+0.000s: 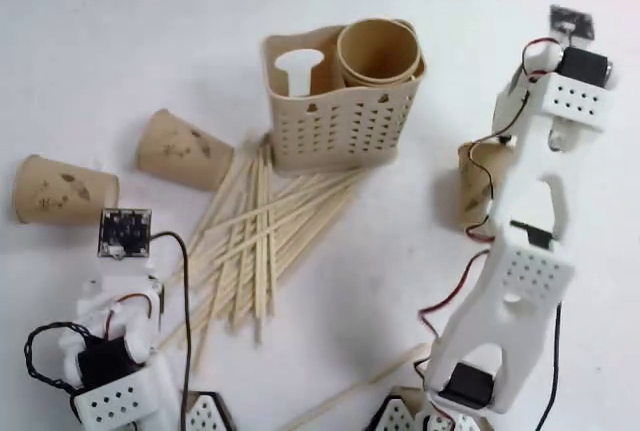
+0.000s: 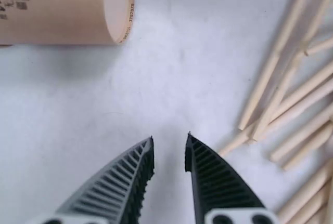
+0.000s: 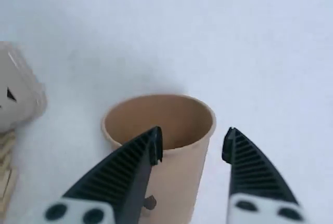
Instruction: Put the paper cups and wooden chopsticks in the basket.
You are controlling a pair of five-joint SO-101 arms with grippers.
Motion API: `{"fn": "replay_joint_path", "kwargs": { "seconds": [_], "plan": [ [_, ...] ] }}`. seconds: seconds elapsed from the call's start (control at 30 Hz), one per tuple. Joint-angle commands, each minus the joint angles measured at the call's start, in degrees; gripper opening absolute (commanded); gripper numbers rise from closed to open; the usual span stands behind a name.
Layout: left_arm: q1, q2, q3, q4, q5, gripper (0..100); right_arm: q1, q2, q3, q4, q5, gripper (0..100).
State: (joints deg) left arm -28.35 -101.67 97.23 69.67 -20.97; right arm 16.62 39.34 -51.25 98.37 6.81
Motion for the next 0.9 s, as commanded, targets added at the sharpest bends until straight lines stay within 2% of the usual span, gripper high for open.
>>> {"fn": "replay_joint_path", "kwargs": {
  "seconds": [0.0, 0.3, 0.43, 0.73, 0.87],
  "plan": [
    [-0.1, 0.2, 0.0, 0.4, -0.7, 12, 0.7, -17.5, 18.6, 0.2, 5.9, 22.2],
    [-0.1, 0.2, 0.0, 0.4, -0.7, 12, 2.0, -37.8, 44.5, 0.1, 13.7, 22.3],
    [-0.1, 0.2, 0.0, 0.4, -0.7, 12, 4.0, -45.1, 53.7, -0.5, 14.6, 22.3],
    [-0.1, 0.2, 0.0, 0.4, -0.7, 12, 10.2, -60.3, 81.0, -15.3, 22.4, 21.6],
    [-0.1, 0.2, 0.0, 0.4, -0.7, 12, 10.3, -64.8, 90.1, -23.3, 26.4, 12.4]
  ]
}}
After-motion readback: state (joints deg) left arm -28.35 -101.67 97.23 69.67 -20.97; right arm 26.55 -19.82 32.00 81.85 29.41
